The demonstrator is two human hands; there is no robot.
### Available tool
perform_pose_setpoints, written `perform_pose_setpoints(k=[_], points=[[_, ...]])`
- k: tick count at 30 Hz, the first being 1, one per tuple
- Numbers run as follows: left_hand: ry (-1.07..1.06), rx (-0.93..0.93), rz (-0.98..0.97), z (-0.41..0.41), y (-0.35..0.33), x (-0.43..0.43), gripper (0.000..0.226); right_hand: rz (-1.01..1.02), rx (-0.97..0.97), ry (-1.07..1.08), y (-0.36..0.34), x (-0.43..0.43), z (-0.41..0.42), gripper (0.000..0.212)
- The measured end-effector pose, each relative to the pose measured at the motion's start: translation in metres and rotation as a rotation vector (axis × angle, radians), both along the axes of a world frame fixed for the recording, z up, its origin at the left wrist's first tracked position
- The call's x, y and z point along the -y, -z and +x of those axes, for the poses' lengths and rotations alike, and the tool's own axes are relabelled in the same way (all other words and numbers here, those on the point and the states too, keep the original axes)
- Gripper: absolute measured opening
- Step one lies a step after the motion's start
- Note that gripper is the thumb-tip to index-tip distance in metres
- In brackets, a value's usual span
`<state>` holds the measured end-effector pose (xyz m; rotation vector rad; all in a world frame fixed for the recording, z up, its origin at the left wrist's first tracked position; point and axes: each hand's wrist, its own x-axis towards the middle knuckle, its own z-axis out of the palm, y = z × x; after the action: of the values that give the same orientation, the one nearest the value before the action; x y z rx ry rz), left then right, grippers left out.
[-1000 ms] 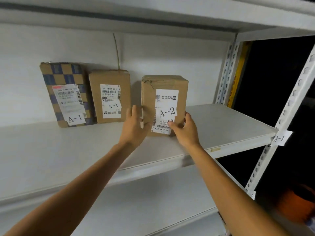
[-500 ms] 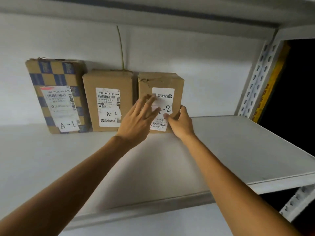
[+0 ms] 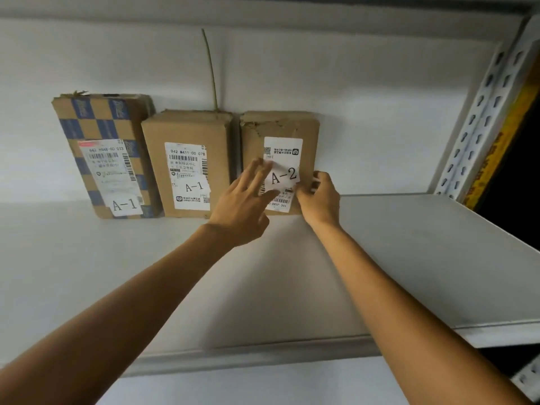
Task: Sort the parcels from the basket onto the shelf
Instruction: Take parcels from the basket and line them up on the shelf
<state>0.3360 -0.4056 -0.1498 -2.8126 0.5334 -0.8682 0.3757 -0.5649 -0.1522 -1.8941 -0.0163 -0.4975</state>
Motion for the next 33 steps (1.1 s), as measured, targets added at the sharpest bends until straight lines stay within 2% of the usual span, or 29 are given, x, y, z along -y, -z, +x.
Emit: perform_pose_setpoints(k=[2,4,7,9,12,16,20,24,28,33], points=[[0.034,-0.031,-0.069,-0.004,-0.004,0.0,0.056,0.023,0.022,-0.027,0.0,0.003,-0.008,0.035],[0.077,-0.07,-0.136,-0.009,-0.004,0.003,0.056,-0.044,0.019,-0.07,-0.001,0.007,-0.021,0.038],[0.112,-0.217,-0.249,-0.02,-0.005,0.008,0.06,-0.277,-0.007,-0.113,-0.003,0.022,-0.048,0.057],[0.172,-0.322,-0.285,-0.028,-0.009,0.012,0.062,-0.442,-0.039,-0.139,-0.006,0.036,-0.07,0.06],[0.278,-0.413,-0.316,-0.04,-0.016,0.019,0.057,-0.534,-0.152,-0.079,-0.011,0.053,-0.111,0.065],[0.416,-0.561,-0.347,-0.066,-0.012,0.045,0.055,-0.488,-0.199,0.095,-0.006,0.064,-0.183,0.07],[0.703,-0.64,-0.361,-0.122,-0.003,0.092,0.053,-0.439,-0.254,0.329,0.011,0.081,-0.268,0.069],[0.915,-0.755,-0.306,-0.197,0.013,0.134,0.054,-0.369,-0.364,0.536,0.034,0.104,-0.363,0.069],[1.078,-0.796,-0.188,-0.268,0.043,0.164,0.054,-0.235,-0.459,0.703,0.066,0.118,-0.457,0.07],[1.181,-0.912,-0.063,-0.347,0.086,0.189,0.053,-0.133,-0.534,0.848,0.111,0.116,-0.561,0.065]])
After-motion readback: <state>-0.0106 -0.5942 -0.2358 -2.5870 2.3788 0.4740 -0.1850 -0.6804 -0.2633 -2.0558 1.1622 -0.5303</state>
